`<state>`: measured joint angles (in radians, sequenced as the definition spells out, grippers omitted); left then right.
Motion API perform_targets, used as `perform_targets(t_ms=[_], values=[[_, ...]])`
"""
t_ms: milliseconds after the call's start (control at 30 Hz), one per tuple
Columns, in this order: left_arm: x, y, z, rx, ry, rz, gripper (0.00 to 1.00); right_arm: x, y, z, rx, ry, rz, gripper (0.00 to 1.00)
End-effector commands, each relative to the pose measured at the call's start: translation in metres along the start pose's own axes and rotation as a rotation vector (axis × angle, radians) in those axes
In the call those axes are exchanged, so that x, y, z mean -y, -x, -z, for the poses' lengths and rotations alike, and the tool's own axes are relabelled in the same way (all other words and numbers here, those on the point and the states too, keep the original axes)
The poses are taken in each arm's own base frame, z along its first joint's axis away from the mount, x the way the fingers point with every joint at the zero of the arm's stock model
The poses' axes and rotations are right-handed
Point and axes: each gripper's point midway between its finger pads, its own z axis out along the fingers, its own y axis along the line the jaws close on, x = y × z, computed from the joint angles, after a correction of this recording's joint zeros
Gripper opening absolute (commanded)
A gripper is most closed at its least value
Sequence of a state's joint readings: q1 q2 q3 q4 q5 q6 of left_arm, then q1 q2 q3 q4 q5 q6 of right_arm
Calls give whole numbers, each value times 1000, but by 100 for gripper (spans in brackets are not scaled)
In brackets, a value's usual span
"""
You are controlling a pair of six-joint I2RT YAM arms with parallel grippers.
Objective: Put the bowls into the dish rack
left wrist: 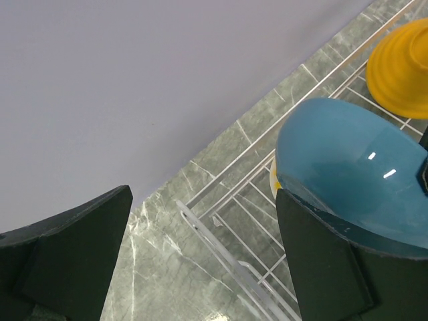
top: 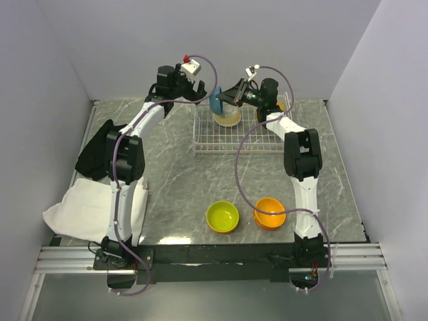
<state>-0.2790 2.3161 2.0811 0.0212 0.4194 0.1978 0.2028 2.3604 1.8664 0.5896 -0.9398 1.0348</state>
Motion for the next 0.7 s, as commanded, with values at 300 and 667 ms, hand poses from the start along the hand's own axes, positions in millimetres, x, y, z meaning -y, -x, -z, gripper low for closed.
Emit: perform_targets(t_ms=[300, 667], values=[[10, 22, 3, 15, 13, -93, 97, -7, 21, -4, 56, 89, 39, 0], [13, 15, -3, 0, 29, -118, 98, 3, 26, -7, 74, 84, 42, 0]])
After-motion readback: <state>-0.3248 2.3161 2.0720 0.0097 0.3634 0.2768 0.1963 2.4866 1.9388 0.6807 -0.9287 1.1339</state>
